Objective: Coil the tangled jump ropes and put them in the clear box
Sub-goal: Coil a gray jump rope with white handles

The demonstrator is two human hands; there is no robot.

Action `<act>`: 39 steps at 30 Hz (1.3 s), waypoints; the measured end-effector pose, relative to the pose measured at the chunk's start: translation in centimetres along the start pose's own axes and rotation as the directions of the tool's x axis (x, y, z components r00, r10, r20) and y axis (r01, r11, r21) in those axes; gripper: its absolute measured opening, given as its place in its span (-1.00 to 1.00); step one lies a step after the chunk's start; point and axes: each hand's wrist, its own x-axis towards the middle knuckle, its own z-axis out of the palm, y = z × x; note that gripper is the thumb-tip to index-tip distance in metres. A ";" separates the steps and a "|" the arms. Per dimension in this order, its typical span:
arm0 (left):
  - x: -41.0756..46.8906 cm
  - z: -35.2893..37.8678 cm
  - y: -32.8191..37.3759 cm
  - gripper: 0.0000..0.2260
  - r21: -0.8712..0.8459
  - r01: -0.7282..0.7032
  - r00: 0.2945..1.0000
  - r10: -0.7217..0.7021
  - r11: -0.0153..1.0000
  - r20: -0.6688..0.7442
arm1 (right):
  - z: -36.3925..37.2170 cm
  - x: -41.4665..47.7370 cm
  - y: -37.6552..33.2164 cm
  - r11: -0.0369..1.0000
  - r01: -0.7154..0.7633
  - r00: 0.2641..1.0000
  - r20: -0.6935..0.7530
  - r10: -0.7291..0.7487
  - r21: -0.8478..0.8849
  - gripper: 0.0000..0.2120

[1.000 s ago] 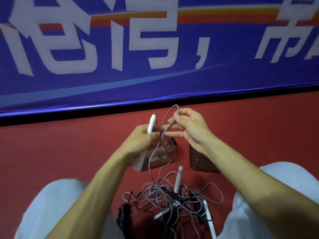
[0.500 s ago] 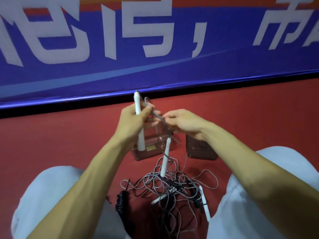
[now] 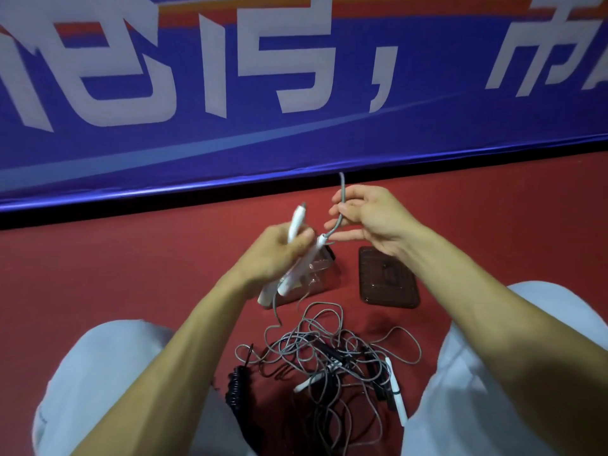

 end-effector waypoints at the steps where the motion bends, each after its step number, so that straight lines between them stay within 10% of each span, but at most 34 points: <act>1: -0.1 0.1 -0.2 -0.74 0.117 -0.013 0.996 0.003 0.993 0.087 | -0.1 0.0 -0.2 0.998 -0.004 1.000 -0.002 0.004 0.059 -0.79; 9: 0.1 0.6 -0.5 -0.81 0.311 -0.102 0.992 0.075 0.945 0.097 | -1.2 0.4 -0.6 0.921 -0.025 0.991 -0.113 0.074 0.388 -0.88; 12: 0.2 0.1 -0.6 -0.77 0.602 -0.117 0.990 0.140 0.790 0.008 | -1.4 0.0 -0.3 0.988 -0.054 0.984 -0.178 0.028 -0.144 -0.78; 15: -0.1 -0.2 -0.2 -0.80 0.804 -0.051 0.980 0.184 0.593 -0.073 | -1.6 0.0 0.3 0.651 0.050 0.906 -0.240 -0.349 -0.757 -0.59; 18: -0.3 -0.1 0.2 -0.81 0.897 -0.070 0.960 0.272 0.437 -0.058 | -0.5 0.1 0.6 0.689 0.234 0.886 -0.142 -0.442 -0.686 -0.62; 21: -0.4 0.2 0.4 -0.74 0.928 -0.083 0.942 0.331 0.364 -0.046 | 0.5 0.3 0.7 0.804 0.129 0.989 0.017 -0.147 -0.581 -0.41; 25: -0.3 0.2 0.0 -0.65 0.939 -0.061 0.954 0.295 0.338 -0.045 | -0.1 -0.5 0.1 0.794 -0.063 0.986 0.084 0.142 -0.604 -0.22; 32: -0.3 0.7 -0.2 -0.72 0.943 0.013 0.986 0.152 0.333 -0.068 | -1.1 -0.6 0.2 0.773 -0.022 0.975 0.158 0.158 -0.635 -0.59; 39: 0.1 0.4 0.1 -0.73 0.728 0.135 0.990 -0.114 0.672 -0.079 | -1.4 0.1 0.5 0.736 0.167 0.986 0.129 -0.109 -0.656 -0.69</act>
